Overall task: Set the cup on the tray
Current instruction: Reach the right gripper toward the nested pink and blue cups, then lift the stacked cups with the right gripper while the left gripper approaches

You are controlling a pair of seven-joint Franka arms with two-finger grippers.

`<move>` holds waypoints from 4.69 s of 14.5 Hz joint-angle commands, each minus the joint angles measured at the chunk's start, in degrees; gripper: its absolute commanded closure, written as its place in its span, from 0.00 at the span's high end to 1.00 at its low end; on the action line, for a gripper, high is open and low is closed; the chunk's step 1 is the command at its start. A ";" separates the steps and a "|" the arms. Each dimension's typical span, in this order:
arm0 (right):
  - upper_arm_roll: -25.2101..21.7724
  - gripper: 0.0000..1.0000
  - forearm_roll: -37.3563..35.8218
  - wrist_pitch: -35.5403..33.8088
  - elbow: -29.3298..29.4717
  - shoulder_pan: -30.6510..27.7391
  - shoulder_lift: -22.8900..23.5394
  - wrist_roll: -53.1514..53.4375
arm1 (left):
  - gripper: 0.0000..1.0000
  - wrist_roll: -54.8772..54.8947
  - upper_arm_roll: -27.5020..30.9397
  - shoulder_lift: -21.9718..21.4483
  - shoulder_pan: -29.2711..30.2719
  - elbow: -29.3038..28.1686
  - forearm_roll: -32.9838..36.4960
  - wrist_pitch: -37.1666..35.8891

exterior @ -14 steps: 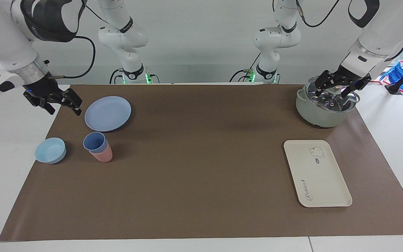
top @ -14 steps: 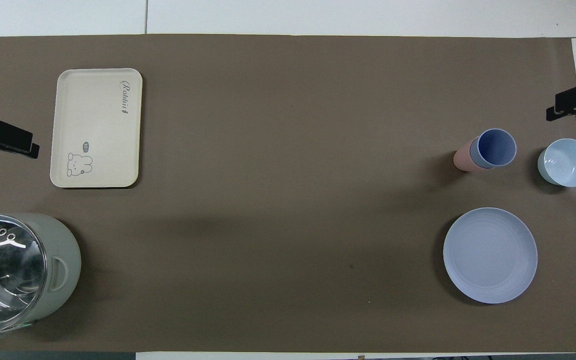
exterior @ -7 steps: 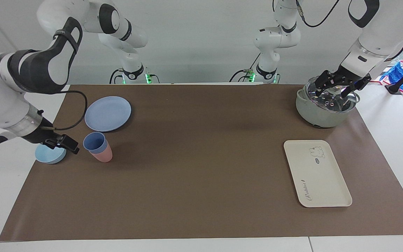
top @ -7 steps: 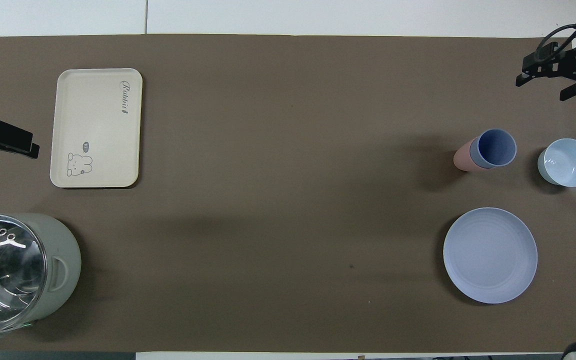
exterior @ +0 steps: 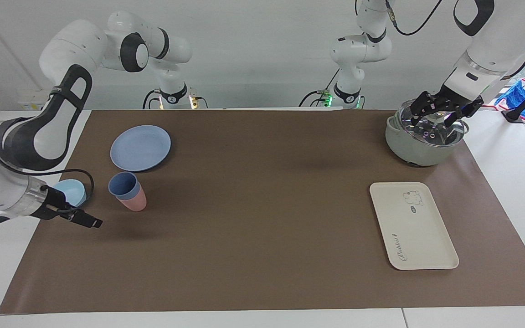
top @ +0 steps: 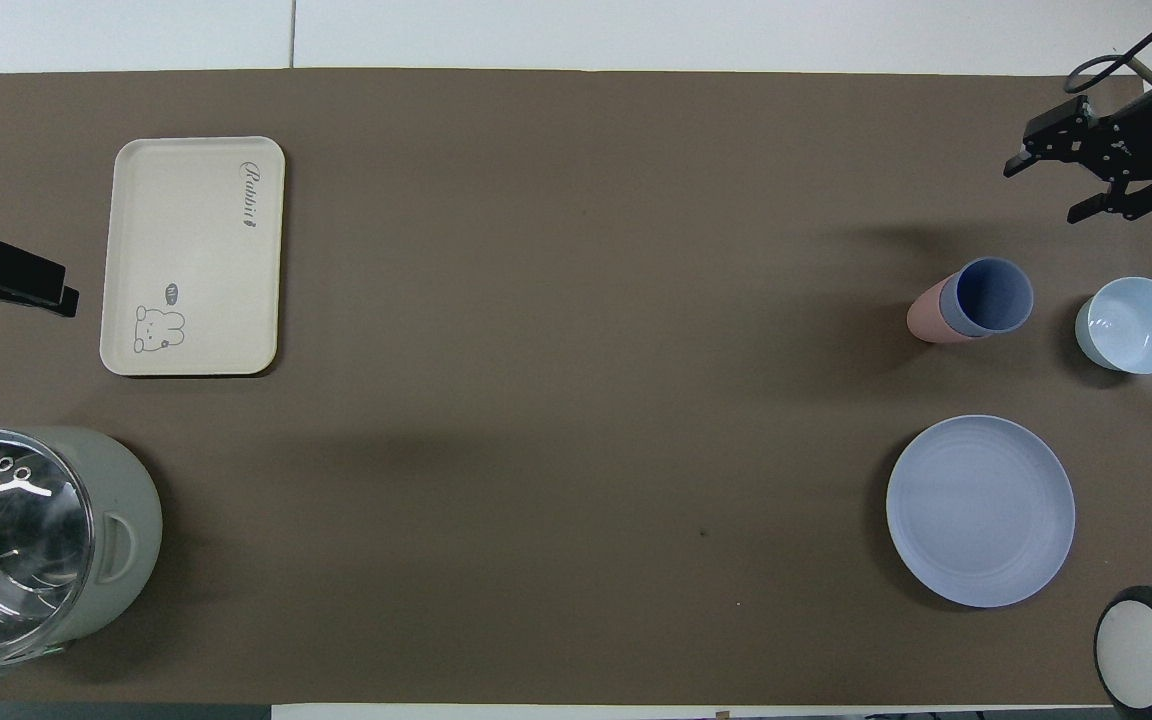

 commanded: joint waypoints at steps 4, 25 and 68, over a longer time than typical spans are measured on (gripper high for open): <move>0.72 1.00 4.33 -1.16 -9.12 -1.39 -0.96 6.47 | 1.00 0.30 -0.07 -0.71 0.16 -0.95 0.79 0.23; 0.72 0.98 13.29 -0.11 -30.58 -1.83 -8.70 12.89 | 1.00 0.38 -0.15 -0.71 0.16 -0.95 0.79 0.23; 0.81 0.00 53.99 51.66 -45.53 51.52 -24.69 68.43 | 1.00 -41.25 -0.68 -4.75 -11.78 -13.41 -6.41 22.34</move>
